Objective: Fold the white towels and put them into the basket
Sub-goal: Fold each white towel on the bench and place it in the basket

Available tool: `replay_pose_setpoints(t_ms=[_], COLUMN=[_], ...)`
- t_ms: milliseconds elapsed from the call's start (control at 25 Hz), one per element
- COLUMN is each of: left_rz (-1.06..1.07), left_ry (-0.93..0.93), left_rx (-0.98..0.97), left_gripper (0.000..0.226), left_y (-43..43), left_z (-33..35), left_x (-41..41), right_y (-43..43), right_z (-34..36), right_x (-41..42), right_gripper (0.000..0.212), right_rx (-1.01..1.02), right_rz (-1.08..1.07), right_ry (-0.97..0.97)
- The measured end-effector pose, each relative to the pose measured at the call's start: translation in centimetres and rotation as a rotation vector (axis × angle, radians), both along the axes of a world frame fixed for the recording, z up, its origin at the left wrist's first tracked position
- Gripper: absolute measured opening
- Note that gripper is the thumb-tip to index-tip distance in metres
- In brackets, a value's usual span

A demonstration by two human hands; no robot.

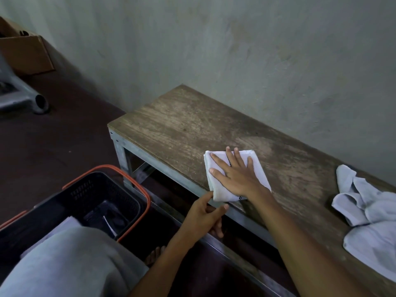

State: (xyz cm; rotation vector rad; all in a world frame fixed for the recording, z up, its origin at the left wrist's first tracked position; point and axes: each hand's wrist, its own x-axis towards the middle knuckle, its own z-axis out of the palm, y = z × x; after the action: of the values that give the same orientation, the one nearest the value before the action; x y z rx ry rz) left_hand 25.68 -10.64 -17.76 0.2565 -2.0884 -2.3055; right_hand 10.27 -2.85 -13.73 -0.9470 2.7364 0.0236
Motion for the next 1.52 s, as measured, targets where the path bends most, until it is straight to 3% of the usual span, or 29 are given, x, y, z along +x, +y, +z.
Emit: replay_pose_setpoints(t_ms=[240, 400, 480, 560, 640, 680, 840, 920, 960, 1040, 1240, 1520], left_rz=[0.089, 0.385, 0.548, 0.610, 0.466, 0.326, -0.143, -0.213, -0.243, -0.308, -0.455, -0.293], left_ry=[-0.040, -0.061, 0.008, 0.149, 0.294, 0.315, 0.054, 0.058, 0.078, 0.133, 0.263, 0.185], left_rx=[-0.051, -0.032, -0.150, -0.378, -0.640, -0.794, -1.230, -1.366, -1.416, -1.444, -1.347, -1.186], left_gripper=[0.015, 0.022, 0.020, 0.022, 0.036, 0.048, 0.071, 0.080, 0.073, 0.054, 0.056, 0.045], left_y=[-1.1, -1.5, -1.9, -1.8, -0.8, 0.1, 2.3, 2.5, 2.2, 1.2, -1.5, 0.3], left_z=[0.0, 0.1, 0.7, 2.1, 3.4, 3.9, 4.4, 3.7, 3.3, 2.8, 2.8, 3.4], left_x=[-0.2, 1.6, 1.9, 1.0, -1.5, -3.2, -10.6, -13.2, -14.2, -15.7, -17.6, -18.4], right_y=[-0.3, -0.1, 1.0, 3.6, 7.1, 8.8, 12.4, 13.0, 12.9, 12.7, 12.0, 11.4], right_z=[-0.1, 0.2, 1.6, 3.5, 4.7, 4.9, 4.1, 3.4, 3.1, 2.5, 1.6, 1.8], right_x=[0.0, -0.5, -1.5, -2.1, -2.3, -2.1, 0.8, 1.5, 1.7, 1.5, 1.2, 0.4], right_gripper=[0.051, 0.051, 0.053, 0.046, 0.033, 0.029, 0.021, 0.022, 0.024, 0.027, 0.032, 0.027], right_rx=[-0.050, -0.134, -0.357, -0.509, -0.566, -0.614, -0.848, -0.882, -0.906, -0.950, -0.945, -0.847], right_rz=[-0.038, -0.082, -0.141, -0.226, -0.382, -0.485, -0.682, -0.632, -0.609, -0.604, -0.542, -0.401], right_ry=[0.037, -0.075, -0.136, -0.039, 0.035, -0.017, -0.572, -0.688, -0.710, -0.748, -0.785, -0.760])
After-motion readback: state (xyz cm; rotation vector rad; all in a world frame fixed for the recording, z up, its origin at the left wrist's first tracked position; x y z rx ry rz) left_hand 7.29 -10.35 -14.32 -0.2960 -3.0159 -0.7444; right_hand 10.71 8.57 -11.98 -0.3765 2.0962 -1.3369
